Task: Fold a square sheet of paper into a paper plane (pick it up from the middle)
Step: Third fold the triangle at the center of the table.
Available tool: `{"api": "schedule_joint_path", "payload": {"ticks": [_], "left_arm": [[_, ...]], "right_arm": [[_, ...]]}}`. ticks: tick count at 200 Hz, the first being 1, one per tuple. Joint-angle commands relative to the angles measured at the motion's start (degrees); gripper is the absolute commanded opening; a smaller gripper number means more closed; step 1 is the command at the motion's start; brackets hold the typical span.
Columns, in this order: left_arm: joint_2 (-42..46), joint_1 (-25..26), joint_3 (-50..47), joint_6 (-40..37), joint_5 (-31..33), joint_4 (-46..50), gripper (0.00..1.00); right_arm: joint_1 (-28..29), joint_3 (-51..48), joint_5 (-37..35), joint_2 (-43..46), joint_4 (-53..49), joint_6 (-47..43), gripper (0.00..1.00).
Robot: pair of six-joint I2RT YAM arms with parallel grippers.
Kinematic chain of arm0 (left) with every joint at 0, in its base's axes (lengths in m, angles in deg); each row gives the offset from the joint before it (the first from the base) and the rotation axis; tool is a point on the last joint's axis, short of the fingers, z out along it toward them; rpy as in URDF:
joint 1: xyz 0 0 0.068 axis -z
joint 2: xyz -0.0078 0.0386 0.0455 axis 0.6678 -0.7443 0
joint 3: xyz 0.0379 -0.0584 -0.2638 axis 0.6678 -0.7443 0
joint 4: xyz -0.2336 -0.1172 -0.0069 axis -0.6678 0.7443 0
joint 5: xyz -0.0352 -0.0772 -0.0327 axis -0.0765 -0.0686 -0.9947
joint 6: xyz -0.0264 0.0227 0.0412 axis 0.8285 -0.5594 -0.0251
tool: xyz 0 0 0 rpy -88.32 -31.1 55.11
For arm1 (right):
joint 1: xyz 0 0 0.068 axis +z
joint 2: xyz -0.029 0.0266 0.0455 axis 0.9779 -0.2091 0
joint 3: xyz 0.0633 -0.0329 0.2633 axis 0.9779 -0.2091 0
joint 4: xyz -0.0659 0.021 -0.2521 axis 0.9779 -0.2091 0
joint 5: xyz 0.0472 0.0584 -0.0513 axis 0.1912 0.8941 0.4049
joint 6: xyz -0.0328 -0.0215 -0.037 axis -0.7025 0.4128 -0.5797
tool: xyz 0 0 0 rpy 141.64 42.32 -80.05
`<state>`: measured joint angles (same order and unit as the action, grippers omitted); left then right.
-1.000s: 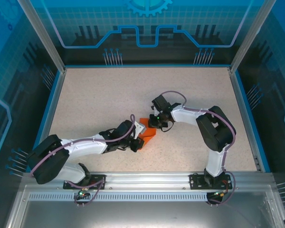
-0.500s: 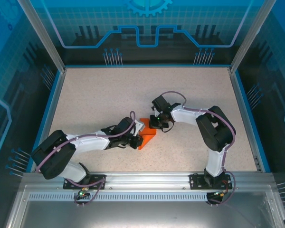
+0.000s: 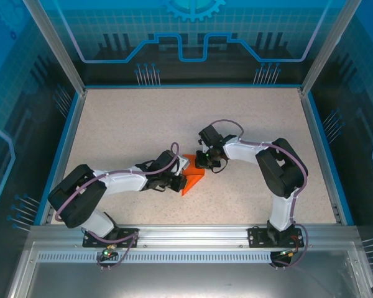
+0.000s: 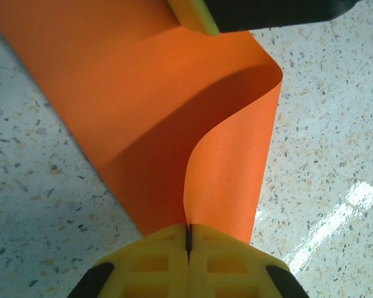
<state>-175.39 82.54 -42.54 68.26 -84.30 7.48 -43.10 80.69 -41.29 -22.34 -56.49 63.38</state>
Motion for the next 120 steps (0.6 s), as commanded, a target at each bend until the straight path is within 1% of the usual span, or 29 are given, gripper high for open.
{"api": "schedule_joint_path", "payload": {"ticks": [1, 120], "left_arm": [[-0.6, -0.7, 1.6, 0.8, 0.7, 1.4, 0.0], [-2.7, -1.6, 2.2, 1.6, 1.5, 2.1, 0.0]], "right_arm": [[0.3, 0.4, -0.7, -1.0, -1.6, 0.1, 0.13], [0.2, 0.6, -0.8, -1.1, -1.9, 0.3, 0.13]]}}
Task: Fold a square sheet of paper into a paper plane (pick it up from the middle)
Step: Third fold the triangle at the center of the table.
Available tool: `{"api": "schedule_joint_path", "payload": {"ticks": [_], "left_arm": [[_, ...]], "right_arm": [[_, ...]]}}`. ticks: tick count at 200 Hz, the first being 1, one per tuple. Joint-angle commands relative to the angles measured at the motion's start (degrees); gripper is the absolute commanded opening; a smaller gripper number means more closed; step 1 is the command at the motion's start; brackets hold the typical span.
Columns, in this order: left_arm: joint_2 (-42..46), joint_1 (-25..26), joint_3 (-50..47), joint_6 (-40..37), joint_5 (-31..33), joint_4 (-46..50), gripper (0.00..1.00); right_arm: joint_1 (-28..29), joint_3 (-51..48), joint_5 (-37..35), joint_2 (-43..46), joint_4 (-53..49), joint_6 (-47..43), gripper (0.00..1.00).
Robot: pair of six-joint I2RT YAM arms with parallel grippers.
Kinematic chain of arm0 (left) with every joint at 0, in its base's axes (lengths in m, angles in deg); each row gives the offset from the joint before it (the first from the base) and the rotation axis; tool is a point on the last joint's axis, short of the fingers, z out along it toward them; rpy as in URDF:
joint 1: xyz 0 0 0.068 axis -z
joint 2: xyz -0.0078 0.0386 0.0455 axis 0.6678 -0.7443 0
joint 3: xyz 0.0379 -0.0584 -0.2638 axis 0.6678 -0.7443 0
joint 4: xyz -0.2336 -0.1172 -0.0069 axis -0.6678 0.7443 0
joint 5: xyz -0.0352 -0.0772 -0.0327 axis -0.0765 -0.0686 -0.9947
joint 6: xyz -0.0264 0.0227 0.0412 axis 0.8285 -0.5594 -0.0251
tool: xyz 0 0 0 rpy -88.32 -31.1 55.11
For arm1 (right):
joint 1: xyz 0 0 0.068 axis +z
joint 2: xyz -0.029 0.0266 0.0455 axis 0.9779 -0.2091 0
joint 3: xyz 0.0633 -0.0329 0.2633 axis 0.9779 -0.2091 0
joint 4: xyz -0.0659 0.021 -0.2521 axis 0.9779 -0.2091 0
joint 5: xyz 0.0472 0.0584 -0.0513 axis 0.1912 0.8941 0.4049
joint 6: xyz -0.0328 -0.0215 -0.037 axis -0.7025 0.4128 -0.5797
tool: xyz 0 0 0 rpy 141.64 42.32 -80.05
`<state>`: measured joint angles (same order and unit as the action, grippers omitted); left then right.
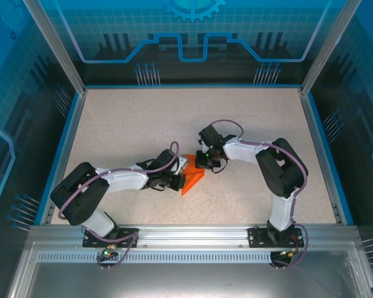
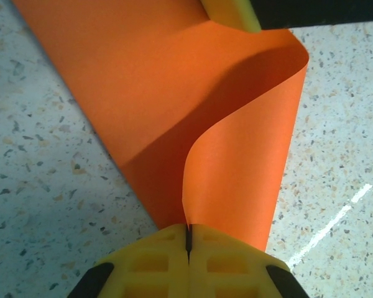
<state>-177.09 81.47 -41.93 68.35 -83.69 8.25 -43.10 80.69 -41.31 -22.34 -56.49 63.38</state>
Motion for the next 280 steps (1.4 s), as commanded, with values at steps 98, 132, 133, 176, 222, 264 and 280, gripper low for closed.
{"api": "schedule_joint_path", "payload": {"ticks": [98, 132, 133, 176, 222, 264, 280], "left_arm": [[-3.0, -0.6, 2.0, 2.1, 0.8, 1.5, 0.0], [-2.5, -0.5, 1.3, 3.1, 1.6, 1.9, 0.0], [-2.4, -0.6, 1.3, 3.1, 1.5, 1.9, 0.0], [-2.3, -0.5, 0.8, 3.5, 1.5, 1.6, 0.0], [-1.9, -0.6, -0.4, 4.7, 2.1, 1.0, 0.0], [-2.2, -0.5, -0.4, 4.7, 1.9, 1.1, 0.0], [-1.9, -0.6, -0.7, 4.9, 1.8, 0.8, 0.0]], "right_arm": [[0.3, 0.6, -0.6, -0.5, -1.6, 0.7, 0.14], [0.2, 1.1, -1.2, -0.2, -2.2, 0.7, 0.15], [0.2, 1.1, -1.2, -0.2, -2.2, 0.7, 0.15], [0.3, 0.9, -1.2, -0.9, -1.9, 1.3, 0.15], [-0.2, 0.4, 0.1, 1.9, 0.2, 2.2, 0.15], [-2.9, -6.4, 3.3, 12.1, 8.0, 4.8, 0.17], [-3.0, -11.2, 4.6, 16.6, 12.6, 6.8, 0.16]]}}
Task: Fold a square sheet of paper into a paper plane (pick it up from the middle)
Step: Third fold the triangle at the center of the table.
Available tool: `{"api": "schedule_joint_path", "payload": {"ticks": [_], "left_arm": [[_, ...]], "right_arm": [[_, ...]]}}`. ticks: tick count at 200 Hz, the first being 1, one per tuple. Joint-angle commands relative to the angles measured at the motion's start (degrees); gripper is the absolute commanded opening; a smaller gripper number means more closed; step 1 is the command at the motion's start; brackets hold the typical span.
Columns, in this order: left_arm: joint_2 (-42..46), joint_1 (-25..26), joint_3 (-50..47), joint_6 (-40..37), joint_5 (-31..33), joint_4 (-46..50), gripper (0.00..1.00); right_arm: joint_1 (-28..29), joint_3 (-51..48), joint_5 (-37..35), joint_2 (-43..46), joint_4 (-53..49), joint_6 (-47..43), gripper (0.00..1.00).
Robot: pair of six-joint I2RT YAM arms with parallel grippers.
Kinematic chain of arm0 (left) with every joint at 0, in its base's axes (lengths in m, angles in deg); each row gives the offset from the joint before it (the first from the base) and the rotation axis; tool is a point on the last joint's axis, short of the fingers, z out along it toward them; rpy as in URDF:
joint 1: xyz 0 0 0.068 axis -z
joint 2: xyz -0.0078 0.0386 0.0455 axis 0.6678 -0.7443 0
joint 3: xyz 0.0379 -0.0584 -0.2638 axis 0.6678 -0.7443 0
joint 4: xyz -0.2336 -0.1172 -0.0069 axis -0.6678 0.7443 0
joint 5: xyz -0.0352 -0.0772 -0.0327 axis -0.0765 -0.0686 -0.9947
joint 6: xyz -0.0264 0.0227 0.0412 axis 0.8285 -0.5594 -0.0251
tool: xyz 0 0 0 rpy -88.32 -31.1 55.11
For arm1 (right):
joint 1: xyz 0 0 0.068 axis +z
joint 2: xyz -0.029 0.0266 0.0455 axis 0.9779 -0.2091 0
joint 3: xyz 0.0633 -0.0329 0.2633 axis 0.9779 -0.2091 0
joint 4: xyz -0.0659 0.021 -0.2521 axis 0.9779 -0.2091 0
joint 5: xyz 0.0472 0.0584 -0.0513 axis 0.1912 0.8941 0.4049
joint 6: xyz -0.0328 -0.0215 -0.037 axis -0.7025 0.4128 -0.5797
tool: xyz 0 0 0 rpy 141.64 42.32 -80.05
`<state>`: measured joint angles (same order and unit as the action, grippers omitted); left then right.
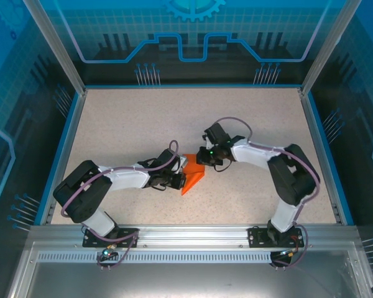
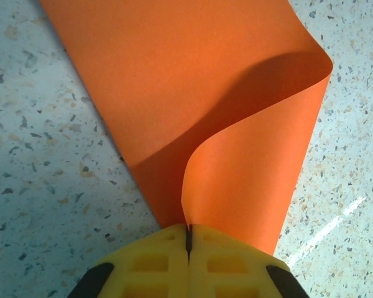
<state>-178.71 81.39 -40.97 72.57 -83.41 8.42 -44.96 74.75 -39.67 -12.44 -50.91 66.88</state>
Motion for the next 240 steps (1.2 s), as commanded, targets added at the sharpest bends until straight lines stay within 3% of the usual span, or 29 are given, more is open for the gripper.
{"api": "schedule_joint_path", "payload": {"ticks": [1, 36, 104, 163, 240], "left_arm": [[-0.2, -0.5, -1.7, 0.7, 1.5, 0.6, 0.0], [0.3, -0.5, -2.1, 0.9, 1.6, 0.3, 0.0], [0.8, -0.5, -3.0, 0.9, 1.7, 0.5, 0.0], [0.5, -0.5, -2.6, 0.6, 1.5, 0.5, 0.0], [-0.8, -0.5, -2.3, 0.4, 1.0, 0.2, 0.0]], "right_arm": [[-1.2, -5.6, 3.1, 6.9, 7.2, 3.5, 0.16], [1.5, -17.3, 8.2, 11.6, 21.6, 10.9, 0.12], [12.2, -23.6, 4.1, 8.5, 34.0, 18.6, 0.09], [15.1, -25.3, 3.1, 3.4, 39.5, 23.3, 0.09], [16.1, -25.2, 1.1, 0.1, 37.7, 23.3, 0.08]]}}
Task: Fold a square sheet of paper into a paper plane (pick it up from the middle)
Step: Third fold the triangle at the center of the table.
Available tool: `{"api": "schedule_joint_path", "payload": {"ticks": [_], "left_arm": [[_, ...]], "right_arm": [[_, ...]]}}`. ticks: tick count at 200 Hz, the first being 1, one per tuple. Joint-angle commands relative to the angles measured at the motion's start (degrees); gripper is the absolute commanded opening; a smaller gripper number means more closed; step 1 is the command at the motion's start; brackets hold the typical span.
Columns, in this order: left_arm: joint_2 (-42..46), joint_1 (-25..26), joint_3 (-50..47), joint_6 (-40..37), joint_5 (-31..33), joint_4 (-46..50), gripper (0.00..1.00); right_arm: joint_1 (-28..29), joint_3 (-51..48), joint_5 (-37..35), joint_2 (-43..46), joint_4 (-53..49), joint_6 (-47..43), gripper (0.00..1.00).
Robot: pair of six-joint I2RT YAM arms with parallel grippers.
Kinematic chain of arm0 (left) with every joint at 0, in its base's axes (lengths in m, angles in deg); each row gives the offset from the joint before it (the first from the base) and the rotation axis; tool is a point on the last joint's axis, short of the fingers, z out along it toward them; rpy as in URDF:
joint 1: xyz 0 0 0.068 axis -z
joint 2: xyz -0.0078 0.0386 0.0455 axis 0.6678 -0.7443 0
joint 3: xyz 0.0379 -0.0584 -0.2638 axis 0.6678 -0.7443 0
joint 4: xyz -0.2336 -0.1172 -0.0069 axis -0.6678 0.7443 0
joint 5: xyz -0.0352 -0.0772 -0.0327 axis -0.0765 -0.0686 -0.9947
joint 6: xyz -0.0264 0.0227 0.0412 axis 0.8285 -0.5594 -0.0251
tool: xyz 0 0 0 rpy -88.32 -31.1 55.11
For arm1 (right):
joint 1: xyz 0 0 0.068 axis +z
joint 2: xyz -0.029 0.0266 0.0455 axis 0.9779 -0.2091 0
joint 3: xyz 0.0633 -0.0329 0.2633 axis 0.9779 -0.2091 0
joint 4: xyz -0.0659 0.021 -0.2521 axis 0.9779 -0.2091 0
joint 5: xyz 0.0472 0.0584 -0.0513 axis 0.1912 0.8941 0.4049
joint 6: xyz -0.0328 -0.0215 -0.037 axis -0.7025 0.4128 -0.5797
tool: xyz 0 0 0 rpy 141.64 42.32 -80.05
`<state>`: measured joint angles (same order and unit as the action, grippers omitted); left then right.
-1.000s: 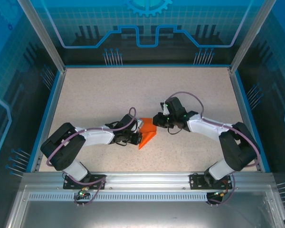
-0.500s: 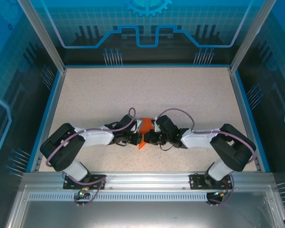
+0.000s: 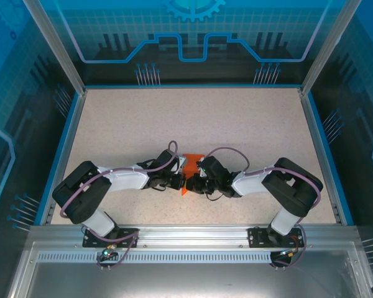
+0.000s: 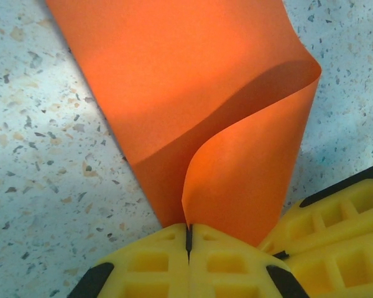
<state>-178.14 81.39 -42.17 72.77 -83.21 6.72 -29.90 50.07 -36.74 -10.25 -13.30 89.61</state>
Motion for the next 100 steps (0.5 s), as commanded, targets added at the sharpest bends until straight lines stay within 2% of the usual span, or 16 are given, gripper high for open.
{"api": "schedule_joint_path", "payload": {"ticks": [1, 36, 71, 100], "left_arm": [[-1.4, -0.5, -1.1, 0.2, 0.9, 1.9, 0.0], [-1.7, -0.5, -0.9, -0.1, 1.0, 2.3, 0.0], [-1.8, -0.5, -1.0, -0.3, 1.1, 2.6, 0.0], [-1.9, -0.5, -1.0, -0.3, 1.0, 2.4, 0.0]], "right_arm": [[1.0, -0.6, -1.8, -2.1, 0.0, 0.6, 0.08], [1.1, -0.7, -2.4, -4.3, -0.6, 0.7, 0.08], [1.8, -1.2, -3.5, 1.1, -2.6, -0.2, 0.09], [3.1, -1.7, -2.1, 2.7, 0.0, 0.0, 0.1]]}}
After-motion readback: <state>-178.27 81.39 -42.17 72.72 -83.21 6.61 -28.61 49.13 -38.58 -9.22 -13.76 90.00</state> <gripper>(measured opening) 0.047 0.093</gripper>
